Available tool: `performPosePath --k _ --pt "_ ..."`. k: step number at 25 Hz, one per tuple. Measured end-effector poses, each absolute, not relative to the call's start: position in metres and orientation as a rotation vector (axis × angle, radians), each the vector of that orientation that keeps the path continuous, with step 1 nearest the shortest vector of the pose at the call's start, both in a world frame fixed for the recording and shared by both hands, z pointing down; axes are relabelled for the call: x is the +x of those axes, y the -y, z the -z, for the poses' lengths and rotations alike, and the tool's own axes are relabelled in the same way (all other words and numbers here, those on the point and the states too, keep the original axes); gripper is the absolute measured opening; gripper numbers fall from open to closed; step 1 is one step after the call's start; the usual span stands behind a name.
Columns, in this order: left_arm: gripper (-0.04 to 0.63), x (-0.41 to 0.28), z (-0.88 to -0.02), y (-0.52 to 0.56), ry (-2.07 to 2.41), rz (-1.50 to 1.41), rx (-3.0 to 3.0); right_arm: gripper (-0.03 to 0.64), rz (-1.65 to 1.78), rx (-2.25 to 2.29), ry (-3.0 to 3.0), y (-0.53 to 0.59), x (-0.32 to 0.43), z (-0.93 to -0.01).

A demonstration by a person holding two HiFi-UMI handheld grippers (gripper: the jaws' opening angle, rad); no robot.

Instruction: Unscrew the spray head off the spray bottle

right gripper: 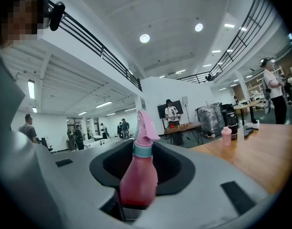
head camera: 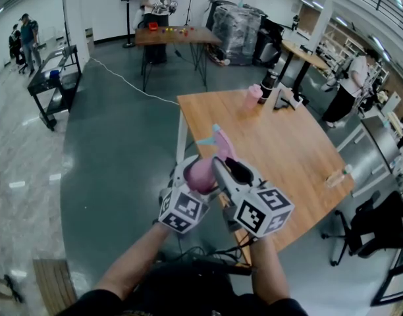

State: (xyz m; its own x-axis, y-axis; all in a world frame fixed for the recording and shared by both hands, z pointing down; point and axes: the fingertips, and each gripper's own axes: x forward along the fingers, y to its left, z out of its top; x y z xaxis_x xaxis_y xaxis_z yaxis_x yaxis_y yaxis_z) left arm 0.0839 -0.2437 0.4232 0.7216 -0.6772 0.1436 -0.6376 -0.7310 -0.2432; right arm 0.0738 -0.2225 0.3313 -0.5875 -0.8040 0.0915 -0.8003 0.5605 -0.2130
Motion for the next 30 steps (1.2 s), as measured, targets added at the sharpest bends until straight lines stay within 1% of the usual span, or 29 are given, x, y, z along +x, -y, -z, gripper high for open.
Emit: performPosePath --k 5,13,19,26,30 --pt "0.442 0.088 -0.422 0.236 -0.936 0.302 -2.842 0.133 0.339 -1.283 -2.815 0.218 0.074 -0.33" --pt "0.442 0.102 -0.416 0.205 -0.554 0.206 -3.029 0.132 0.315 -1.011 -2.902 0.2 0.081 -0.328" --pt "0.442 0.112 -0.418 0.188 -0.371 0.194 -3.106 0.13 0.321 -0.91 -2.926 0.192 0.088 -0.329" --pt "0.442 0.113 -0.416 0.18 -0.268 0.151 -3.137 0.13 0.335 -0.783 -2.911 0.188 0.094 -0.323" --pt "0.442 0.11 -0.415 0.181 -0.284 0.155 -3.135 0.13 0.332 -0.77 -2.91 0.188 0.096 -0.32"
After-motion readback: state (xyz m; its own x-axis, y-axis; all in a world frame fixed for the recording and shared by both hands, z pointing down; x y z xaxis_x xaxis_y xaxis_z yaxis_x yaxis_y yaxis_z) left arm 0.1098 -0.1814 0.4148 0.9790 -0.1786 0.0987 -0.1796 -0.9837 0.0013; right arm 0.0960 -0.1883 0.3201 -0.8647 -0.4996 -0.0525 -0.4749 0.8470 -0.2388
